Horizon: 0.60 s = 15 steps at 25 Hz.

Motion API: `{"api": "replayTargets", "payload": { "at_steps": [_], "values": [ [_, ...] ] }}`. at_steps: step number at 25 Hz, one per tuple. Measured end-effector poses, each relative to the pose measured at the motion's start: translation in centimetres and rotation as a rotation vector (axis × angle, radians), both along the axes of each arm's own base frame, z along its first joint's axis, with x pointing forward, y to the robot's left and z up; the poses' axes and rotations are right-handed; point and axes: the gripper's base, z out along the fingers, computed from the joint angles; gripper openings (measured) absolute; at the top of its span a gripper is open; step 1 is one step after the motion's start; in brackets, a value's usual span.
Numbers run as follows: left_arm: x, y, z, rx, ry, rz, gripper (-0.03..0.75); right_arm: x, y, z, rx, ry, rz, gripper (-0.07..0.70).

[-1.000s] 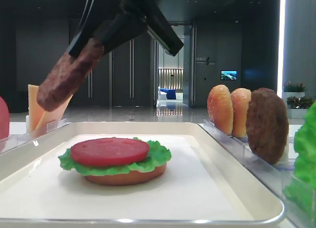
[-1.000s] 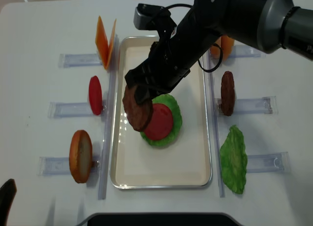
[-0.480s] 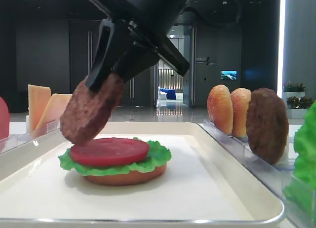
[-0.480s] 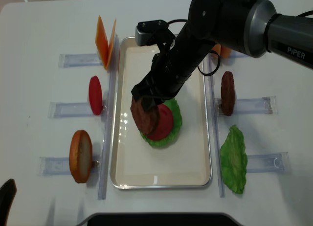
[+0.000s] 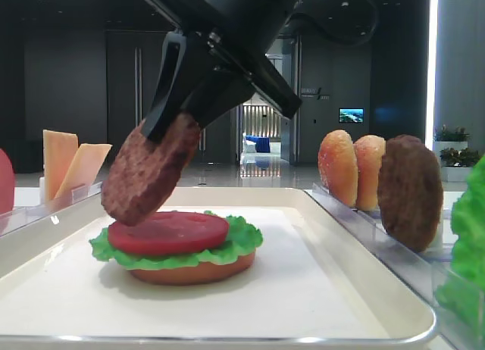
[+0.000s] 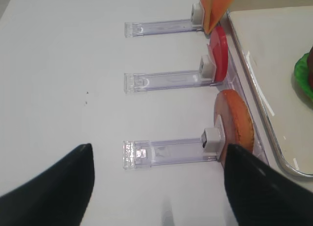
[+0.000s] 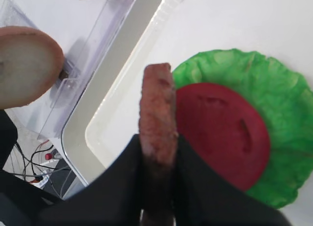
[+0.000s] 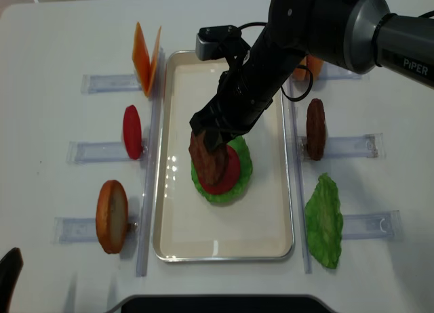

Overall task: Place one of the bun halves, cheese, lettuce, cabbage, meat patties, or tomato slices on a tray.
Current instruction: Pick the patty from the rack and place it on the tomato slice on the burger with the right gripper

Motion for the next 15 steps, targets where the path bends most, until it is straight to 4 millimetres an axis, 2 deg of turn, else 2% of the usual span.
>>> {"api": "replayTargets", "payload": {
  "at_steps": [5,11,15],
  "values": [
    [0.0,0.0,0.0,0.0,0.0,0.0,0.632,-0.5,0.1,-0.2,-0.01,0.033,0.007,0.108],
    [0.0,0.0,0.0,0.0,0.0,0.0,0.632,-1.4,0.1,-1.8,-0.032,0.046,-0.008,0.108],
    [0.0,0.0,0.0,0.0,0.0,0.0,0.632,-1.4,0.1,-1.9,-0.031,0.04,-0.009,0.108]
  ]
}}
